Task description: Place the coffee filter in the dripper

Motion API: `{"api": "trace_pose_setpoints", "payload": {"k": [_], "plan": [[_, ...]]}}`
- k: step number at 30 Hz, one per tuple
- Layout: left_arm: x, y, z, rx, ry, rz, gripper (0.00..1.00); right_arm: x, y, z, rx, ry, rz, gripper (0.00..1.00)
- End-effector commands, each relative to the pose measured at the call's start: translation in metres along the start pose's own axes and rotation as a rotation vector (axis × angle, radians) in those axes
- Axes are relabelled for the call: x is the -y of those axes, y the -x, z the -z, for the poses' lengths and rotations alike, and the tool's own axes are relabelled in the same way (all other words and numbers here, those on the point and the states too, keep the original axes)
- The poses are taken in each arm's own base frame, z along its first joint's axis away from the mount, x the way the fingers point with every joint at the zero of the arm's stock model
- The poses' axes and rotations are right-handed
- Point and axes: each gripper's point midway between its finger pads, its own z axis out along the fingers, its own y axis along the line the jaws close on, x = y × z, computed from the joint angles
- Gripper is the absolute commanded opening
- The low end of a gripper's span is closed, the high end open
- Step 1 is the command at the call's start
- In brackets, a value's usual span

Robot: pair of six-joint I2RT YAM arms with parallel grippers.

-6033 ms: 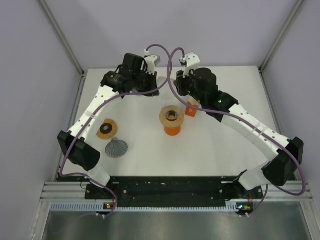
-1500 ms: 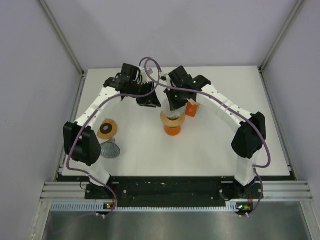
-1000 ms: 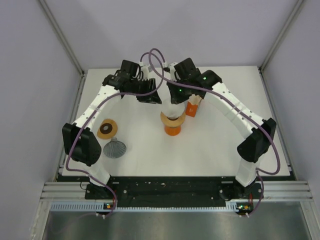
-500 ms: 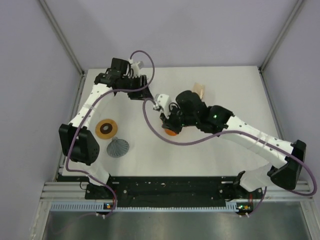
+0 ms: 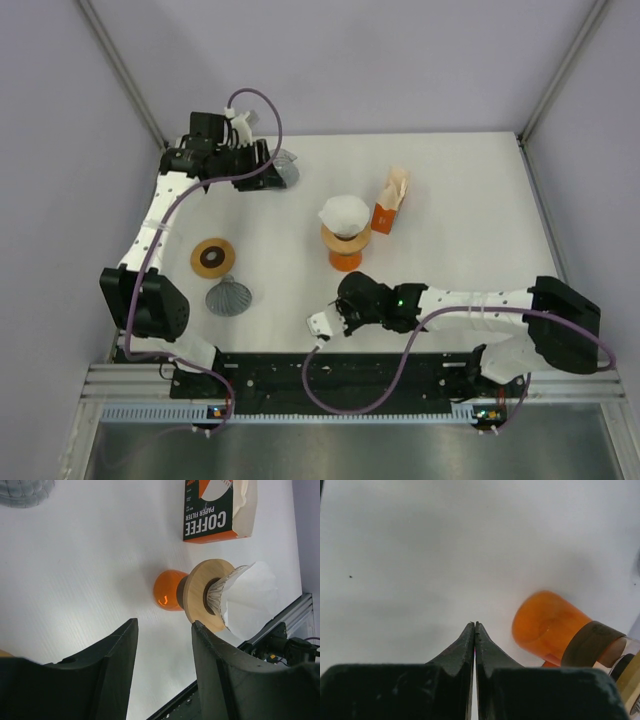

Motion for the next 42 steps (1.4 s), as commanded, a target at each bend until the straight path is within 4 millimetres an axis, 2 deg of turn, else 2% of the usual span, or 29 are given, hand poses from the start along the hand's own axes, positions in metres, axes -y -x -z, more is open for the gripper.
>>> {"api": "trace_pose_setpoints", "payload": {"k": [1, 7, 11, 15, 22, 29, 42], "plan": [[0.006, 0.009, 0.011, 0.051, -0.022, -0.040, 0.53, 0.051, 0.010, -0.003, 0.026, -0.249, 0.264, 0.00], [0.002, 0.010, 0.010, 0.051, -0.022, -0.033, 0.53, 0.039, -0.015, -0.033, -0.076, -0.220, 0.380, 0.00], [0.000, 0.012, 0.012, 0.059, -0.023, -0.032, 0.53, 0.041, -0.032, -0.046, -0.158, -0.226, 0.428, 0.00], [-0.003, 0.014, 0.015, 0.070, -0.013, -0.043, 0.53, 0.053, -0.033, -0.047, -0.141, -0.256, 0.420, 0.00], [-0.007, 0.018, 0.022, 0.091, -0.005, -0.050, 0.54, 0.067, -0.057, -0.055, -0.177, -0.252, 0.428, 0.00], [-0.016, 0.021, 0.027, 0.110, 0.015, -0.056, 0.54, 0.079, -0.069, -0.070, -0.183, -0.233, 0.447, 0.00], [-0.030, 0.023, 0.026, 0.112, 0.042, -0.050, 0.54, 0.128, -0.102, -0.084, -0.208, -0.245, 0.449, 0.00]]}}
